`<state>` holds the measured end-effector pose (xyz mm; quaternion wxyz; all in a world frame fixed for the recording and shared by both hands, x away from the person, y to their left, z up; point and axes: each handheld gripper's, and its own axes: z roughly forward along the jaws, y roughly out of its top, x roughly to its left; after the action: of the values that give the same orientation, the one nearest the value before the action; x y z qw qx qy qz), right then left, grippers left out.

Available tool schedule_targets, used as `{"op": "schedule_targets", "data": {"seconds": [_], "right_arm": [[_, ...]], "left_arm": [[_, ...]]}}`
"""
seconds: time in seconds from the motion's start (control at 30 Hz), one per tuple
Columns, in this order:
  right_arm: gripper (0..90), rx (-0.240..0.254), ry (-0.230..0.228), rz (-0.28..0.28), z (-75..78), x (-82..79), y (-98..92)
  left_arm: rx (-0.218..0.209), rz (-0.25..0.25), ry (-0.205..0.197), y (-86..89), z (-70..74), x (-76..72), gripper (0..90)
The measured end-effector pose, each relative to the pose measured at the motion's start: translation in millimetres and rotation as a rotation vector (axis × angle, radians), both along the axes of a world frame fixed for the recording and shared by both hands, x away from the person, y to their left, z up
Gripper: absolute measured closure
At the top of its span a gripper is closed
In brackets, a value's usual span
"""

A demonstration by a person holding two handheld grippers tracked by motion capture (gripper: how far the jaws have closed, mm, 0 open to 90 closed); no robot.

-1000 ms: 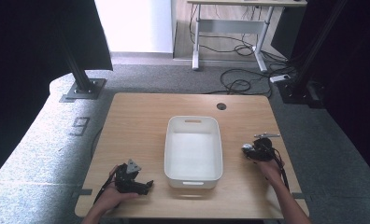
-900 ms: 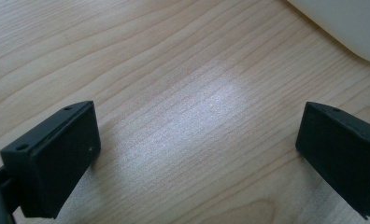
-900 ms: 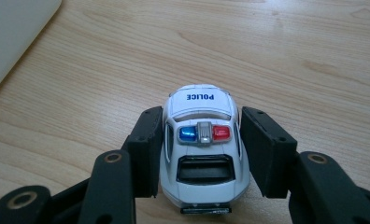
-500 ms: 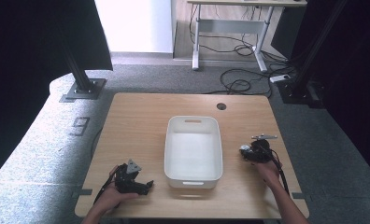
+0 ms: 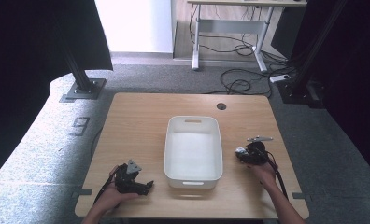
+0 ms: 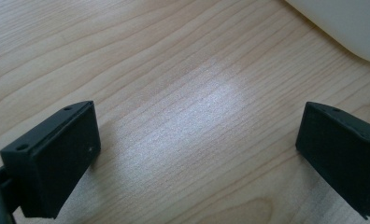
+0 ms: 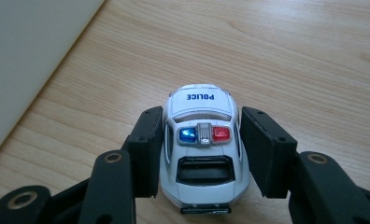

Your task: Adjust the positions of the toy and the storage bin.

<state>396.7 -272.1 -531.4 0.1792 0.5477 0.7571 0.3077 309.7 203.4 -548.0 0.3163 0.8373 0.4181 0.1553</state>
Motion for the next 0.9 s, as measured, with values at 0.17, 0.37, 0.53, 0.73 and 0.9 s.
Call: {"op": "schedule_targets", "data": {"seconds": [0.17, 0.37, 0.53, 0.73, 0.9], "right_arm": [[50.6, 0.039, 0.02, -0.004, 0.9, -2.9, 2.3], [50.5, 0.024, 0.018, 0.007, 0.9, -8.4, 12.2], [50.4, 0.025, 0.018, 0.006, 0.8, -13.6, 14.4], [50.3, 0.001, 0.007, 0.009, 0.5, -18.7, 19.5], [50.0, 0.004, 0.007, 0.011, 0.2, -19.0, 19.5]], "left_arm": [[-0.001, -0.001, -0.001, -0.2, -0.1, -0.3, 0.1], [-0.001, -0.003, -0.001, -0.4, -0.1, -0.7, 0.1], [0.0, -0.004, 0.0, -0.4, 0.0, -0.7, 0.1], [0.0, -0.004, 0.0, -0.4, -0.1, -0.7, 0.0], [-0.001, -0.004, 0.0, -0.4, -0.1, -0.7, 0.1]]}}
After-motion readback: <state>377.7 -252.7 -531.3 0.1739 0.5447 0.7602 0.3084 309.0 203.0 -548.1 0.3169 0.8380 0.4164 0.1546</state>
